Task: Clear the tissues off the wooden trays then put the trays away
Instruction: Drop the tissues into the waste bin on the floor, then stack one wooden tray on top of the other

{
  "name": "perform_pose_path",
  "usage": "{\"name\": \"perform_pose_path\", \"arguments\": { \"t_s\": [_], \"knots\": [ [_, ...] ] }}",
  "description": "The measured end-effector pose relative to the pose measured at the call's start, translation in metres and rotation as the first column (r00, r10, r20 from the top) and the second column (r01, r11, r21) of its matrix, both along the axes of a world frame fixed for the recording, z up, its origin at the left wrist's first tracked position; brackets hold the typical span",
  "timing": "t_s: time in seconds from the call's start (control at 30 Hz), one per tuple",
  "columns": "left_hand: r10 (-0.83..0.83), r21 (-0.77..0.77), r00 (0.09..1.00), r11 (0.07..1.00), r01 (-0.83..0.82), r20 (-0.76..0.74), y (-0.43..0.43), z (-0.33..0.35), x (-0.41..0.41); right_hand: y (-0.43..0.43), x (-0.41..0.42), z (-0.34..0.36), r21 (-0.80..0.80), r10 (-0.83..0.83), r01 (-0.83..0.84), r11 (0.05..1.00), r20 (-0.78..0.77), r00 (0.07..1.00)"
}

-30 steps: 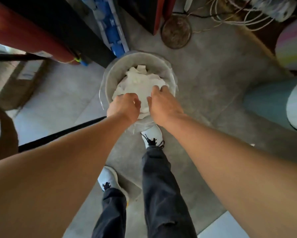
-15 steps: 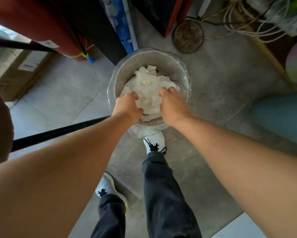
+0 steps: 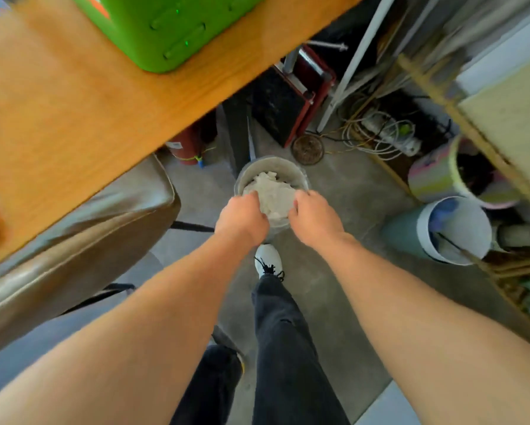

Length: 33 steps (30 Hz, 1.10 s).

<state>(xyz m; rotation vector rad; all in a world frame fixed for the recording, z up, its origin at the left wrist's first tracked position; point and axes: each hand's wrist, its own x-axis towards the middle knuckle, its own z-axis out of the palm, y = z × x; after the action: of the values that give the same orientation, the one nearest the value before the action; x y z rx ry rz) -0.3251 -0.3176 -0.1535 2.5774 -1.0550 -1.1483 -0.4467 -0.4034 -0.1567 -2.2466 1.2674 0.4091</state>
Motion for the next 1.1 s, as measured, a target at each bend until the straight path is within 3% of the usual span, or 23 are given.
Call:
{"name": "perform_pose_path", "arguments": {
  "t_s": [0.23, 0.5, 0.77, 1.1],
  "knots": [
    [0.039, -0.182, 0.999, 0.983, -0.035, 0.018, 0.100, 0.167, -0.009, 0.108, -0.004, 0.160, -0.149, 0.028, -0.015, 0.989, 0.089, 0.996],
    [0.098, -0.407, 0.985, 0.913, -0.031, 0.144, 0.192, 0.282, 0.019, 0.178, 0.042, 0.264, -0.328, 0.304, -0.272, 0.904, 0.048, 0.951],
    [0.357, -0.529, 0.897, 0.830, -0.177, 0.260, 0.278, 0.309, 0.101, 0.244, 0.136, 0.311, -0.431, 0.499, -0.387, 0.815, 0.184, 0.847],
    [0.458, -0.466, 0.805, 0.845, -0.262, 0.377, 0.352, 0.279, 0.189, 0.267, 0.233, 0.298, -0.446, 0.672, -0.554, 0.703, 0.162, 0.723]
  ]
}}
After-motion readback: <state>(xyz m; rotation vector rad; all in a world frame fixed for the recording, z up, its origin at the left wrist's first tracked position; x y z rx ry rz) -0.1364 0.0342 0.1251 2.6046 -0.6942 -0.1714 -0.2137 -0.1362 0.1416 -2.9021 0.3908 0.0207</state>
